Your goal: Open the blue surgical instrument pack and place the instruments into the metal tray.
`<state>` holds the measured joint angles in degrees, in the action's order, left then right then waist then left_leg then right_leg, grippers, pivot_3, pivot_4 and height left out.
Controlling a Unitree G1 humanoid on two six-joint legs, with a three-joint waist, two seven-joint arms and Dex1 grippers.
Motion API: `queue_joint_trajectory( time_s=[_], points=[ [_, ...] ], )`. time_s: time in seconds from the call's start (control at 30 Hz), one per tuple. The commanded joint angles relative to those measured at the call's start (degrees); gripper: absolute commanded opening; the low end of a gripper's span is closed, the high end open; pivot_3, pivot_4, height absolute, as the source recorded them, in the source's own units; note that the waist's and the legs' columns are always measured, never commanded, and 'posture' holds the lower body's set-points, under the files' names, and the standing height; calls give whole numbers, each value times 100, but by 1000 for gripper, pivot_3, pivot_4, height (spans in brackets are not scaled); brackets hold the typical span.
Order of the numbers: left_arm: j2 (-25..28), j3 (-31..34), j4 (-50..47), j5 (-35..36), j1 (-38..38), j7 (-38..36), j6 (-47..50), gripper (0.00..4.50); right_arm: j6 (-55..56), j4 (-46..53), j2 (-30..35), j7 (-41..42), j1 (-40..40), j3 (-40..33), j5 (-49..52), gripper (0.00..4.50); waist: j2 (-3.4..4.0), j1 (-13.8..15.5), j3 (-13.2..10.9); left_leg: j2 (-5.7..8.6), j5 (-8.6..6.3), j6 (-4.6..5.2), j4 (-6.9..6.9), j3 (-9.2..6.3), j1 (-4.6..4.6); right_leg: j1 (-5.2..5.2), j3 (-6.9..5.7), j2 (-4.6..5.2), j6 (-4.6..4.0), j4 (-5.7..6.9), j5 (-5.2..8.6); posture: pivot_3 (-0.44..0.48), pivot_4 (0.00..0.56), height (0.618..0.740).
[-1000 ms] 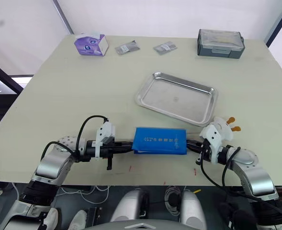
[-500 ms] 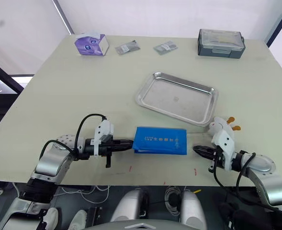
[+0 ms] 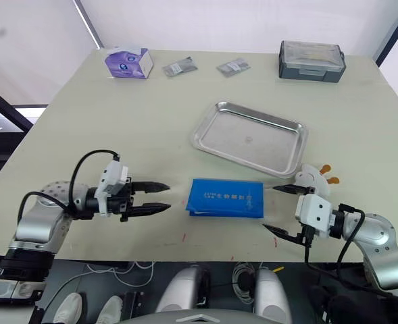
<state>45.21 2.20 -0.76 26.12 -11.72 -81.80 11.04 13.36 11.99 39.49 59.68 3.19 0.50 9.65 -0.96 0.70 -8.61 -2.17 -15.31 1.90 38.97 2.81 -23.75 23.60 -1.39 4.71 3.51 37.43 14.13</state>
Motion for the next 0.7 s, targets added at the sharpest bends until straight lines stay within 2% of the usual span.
queue_joint_trajectory(
  time_s=[0.03,0.27,0.7],
  points=[
    [91,113,-392,334,3,-396,-179,4476,914,-279,37,97,-154,192,-230,4500,0,11,0,0,0,-1,0,1,-1,0,-1,0,0,-2,0,0,150,727],
    [169,-38,-854,576,-145,-705,-110,4476,1874,-1047,-68,66,-719,657,-548,4500,1,-6,-1,-1,1,-1,1,1,0,0,0,-2,0,1,0,0,150,727],
    [267,-231,-917,646,-219,-959,-279,4476,2264,-1743,-197,-123,-1328,959,-642,4500,2,-5,-2,-2,1,-2,1,0,0,1,0,-2,-1,2,0,0,150,727]
  ],
)
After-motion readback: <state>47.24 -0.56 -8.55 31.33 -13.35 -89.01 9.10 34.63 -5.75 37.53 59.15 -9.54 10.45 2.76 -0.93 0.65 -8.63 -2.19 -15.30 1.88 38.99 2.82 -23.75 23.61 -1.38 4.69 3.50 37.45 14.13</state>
